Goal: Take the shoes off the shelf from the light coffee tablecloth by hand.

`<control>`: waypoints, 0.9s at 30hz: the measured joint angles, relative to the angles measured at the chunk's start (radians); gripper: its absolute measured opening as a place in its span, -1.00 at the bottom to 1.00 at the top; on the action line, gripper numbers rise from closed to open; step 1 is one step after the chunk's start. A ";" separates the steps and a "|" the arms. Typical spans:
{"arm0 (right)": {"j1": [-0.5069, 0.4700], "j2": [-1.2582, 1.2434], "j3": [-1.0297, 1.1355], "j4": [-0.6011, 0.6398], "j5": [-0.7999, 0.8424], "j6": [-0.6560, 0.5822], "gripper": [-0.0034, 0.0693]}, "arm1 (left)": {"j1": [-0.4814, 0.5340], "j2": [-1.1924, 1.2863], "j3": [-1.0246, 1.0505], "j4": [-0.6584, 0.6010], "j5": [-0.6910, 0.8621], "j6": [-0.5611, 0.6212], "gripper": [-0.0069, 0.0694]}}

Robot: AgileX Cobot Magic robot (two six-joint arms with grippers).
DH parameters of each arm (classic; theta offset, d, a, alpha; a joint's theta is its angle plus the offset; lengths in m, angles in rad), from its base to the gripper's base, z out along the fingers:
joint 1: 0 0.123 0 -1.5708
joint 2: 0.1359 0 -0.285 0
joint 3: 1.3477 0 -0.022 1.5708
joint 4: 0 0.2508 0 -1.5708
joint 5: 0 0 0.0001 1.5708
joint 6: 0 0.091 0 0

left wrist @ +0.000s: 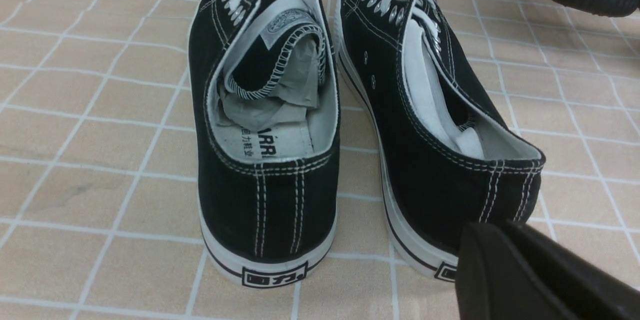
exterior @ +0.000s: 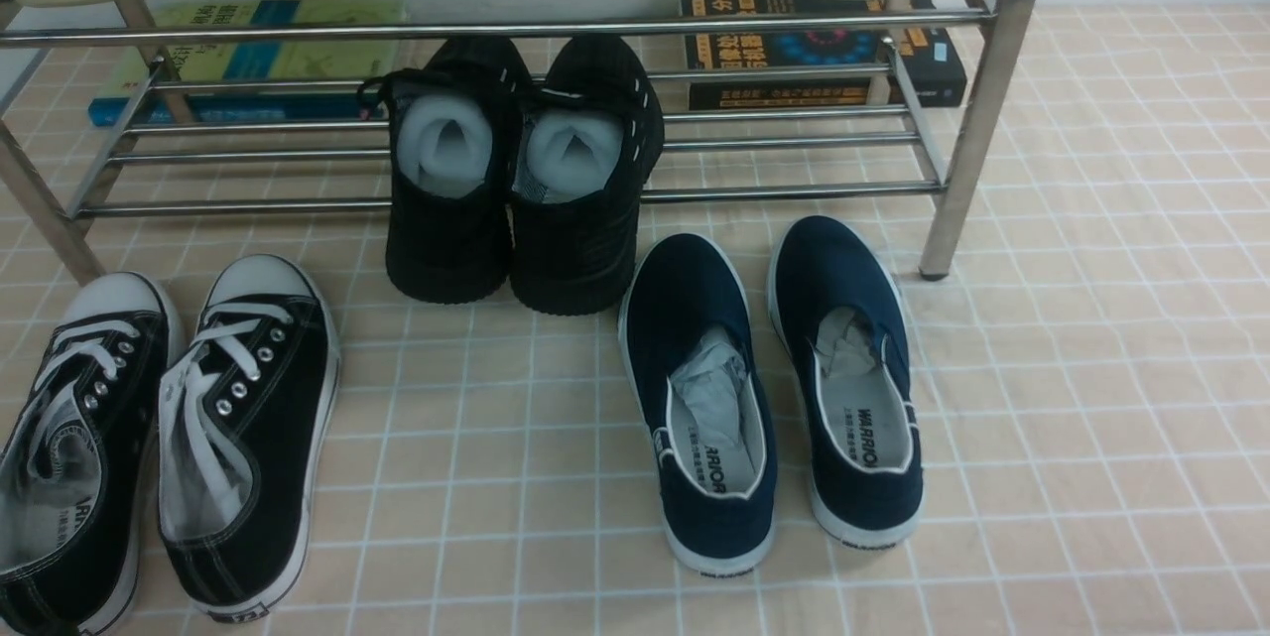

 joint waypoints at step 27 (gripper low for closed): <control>0.000 0.000 0.000 0.000 0.000 0.000 -0.25 | 0.000 0.000 0.000 0.004 -0.002 -0.002 -0.63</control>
